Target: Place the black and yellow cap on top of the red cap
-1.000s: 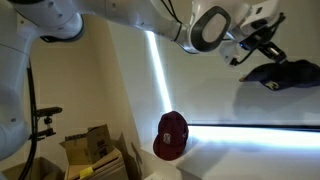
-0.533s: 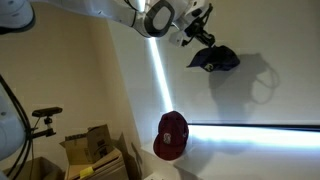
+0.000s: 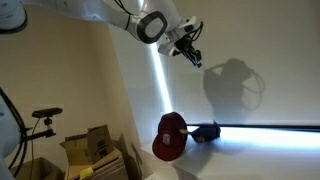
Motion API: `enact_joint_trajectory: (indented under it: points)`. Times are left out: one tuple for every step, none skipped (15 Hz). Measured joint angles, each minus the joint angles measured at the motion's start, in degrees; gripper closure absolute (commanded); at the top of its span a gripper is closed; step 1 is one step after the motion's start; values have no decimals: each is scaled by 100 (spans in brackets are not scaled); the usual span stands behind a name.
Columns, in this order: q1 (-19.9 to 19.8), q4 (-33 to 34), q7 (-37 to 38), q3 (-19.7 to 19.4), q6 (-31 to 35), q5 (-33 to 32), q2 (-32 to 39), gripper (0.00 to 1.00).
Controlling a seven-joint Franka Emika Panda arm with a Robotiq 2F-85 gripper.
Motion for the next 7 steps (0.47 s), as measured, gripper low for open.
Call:
enact_joint_trajectory:
  points:
    - [72,-18,24,-174,0,-1,144,27]
    - [103,-36,83,-337,16,-2,312,20]
    - [108,-50,210,-480,75,-20,479,13]
    - [107,-66,390,-609,183,-40,634,5]
    - [106,-87,622,-729,339,-112,781,24]
    - [104,-88,668,-784,382,-146,874,16]
    - [107,-84,660,-789,381,-145,896,10]
